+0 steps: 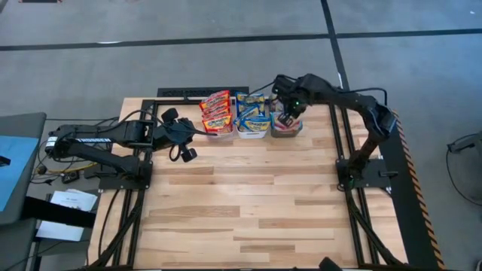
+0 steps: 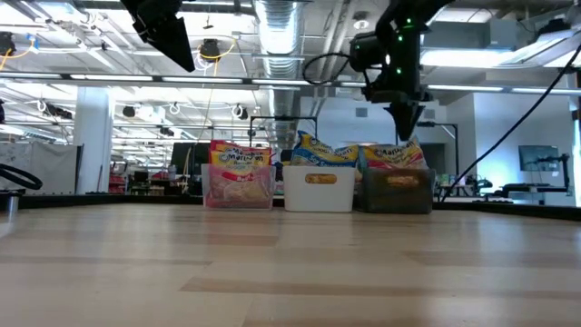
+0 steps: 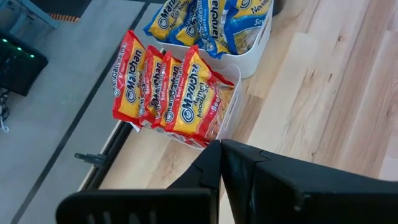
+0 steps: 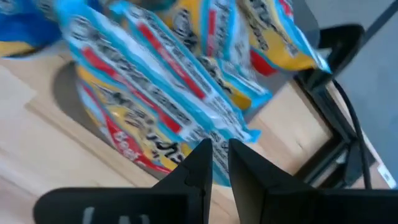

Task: Sort Maruchan noodles
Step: Put the light blue noodle pack into the black bin, then return to Home Position

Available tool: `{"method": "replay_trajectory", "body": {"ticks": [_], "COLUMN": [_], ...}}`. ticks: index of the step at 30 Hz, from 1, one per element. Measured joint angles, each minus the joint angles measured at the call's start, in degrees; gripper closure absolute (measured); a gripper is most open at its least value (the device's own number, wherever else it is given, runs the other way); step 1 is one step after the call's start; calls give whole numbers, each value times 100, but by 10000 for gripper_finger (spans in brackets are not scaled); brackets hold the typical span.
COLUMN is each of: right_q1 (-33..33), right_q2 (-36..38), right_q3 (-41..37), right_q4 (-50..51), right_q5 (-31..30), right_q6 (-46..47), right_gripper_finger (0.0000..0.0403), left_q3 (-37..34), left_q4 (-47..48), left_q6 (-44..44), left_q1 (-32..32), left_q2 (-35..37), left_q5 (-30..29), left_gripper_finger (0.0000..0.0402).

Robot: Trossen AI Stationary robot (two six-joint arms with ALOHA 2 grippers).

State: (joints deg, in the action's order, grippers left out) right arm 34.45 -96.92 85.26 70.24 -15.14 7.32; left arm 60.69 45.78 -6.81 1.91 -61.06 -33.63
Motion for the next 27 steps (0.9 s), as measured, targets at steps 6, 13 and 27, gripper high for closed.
{"method": "replay_trajectory", "body": {"ticks": [6,13,27], "right_q1": [147,80,21], "right_q2": [11,47,801], "right_q3": [-417,-521,-243], "right_q4": [12,-119,-286], "right_q5": [182,120,-9], "right_q6": [168,142,-8], "right_gripper_finger": [328,328,328], "left_q3": [0,0,-8], "left_q4": [0,0,-10], "left_q6": [-9,15,-174], "left_q1": [0,2,2], "left_q2": [0,0,745], "left_q5": [1,0,261], "left_gripper_finger": [401,401,401]}}
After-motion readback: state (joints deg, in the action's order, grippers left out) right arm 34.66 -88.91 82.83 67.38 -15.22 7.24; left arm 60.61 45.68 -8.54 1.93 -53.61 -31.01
